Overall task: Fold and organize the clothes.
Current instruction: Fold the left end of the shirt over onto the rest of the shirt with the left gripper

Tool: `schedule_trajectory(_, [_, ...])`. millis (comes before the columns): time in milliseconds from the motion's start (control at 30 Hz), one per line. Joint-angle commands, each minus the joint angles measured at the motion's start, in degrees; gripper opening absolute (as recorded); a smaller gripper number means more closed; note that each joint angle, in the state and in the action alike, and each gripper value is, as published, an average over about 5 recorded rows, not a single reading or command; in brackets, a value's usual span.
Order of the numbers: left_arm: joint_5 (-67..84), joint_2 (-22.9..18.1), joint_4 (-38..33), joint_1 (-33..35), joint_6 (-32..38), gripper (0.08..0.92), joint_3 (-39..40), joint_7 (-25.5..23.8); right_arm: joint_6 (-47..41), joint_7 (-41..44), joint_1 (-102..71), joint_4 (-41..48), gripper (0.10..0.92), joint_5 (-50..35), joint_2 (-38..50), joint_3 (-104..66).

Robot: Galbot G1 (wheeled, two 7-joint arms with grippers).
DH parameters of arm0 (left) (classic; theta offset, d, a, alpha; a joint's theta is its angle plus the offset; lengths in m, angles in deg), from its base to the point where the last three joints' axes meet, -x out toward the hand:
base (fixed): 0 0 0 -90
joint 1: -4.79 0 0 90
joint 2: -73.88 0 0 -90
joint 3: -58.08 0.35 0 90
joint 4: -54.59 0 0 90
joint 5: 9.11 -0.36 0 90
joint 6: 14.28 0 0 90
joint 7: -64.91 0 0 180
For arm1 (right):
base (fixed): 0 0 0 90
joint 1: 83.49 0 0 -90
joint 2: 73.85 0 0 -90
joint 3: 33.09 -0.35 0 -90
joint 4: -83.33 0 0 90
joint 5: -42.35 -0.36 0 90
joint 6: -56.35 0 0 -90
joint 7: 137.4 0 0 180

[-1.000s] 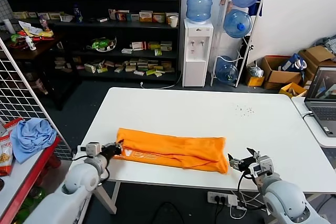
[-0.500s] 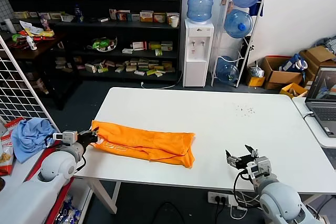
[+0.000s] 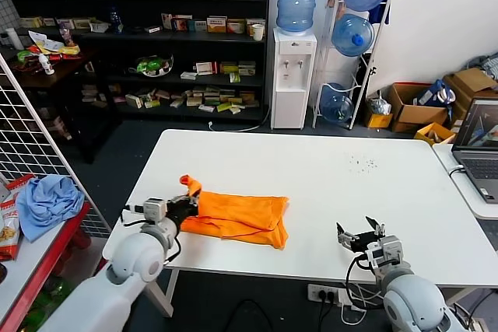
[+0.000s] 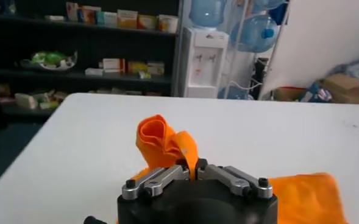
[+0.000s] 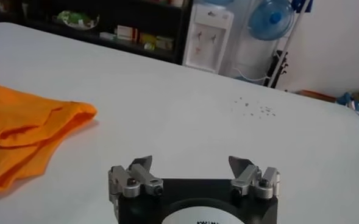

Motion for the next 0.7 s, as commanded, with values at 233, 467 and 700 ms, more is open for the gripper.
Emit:
schedule_trajectory(233, [-2.0, -13.0, 2.1, -3.7, 0.0, 0.127, 10.8, 2.7, -0.5, 0.2, 0.2, 0.7, 0.823, -0.4, -1.2, 0.1])
schedule_trajectory(467, [-4.6, -17.2, 6.2, -4.4, 0.4, 0.127, 13.4, 1.9, -0.8, 0.2, 0.2, 0.4, 0.823, -0.7, -0.9, 0.0])
schedule_trajectory(700, [-6.1, -20.8, 10.7, -4.3, 6.4, 0.21, 15.2, 2.8, -1.3, 0.2, 0.3, 0.3, 0.823, -0.9, -1.1, 0.4])
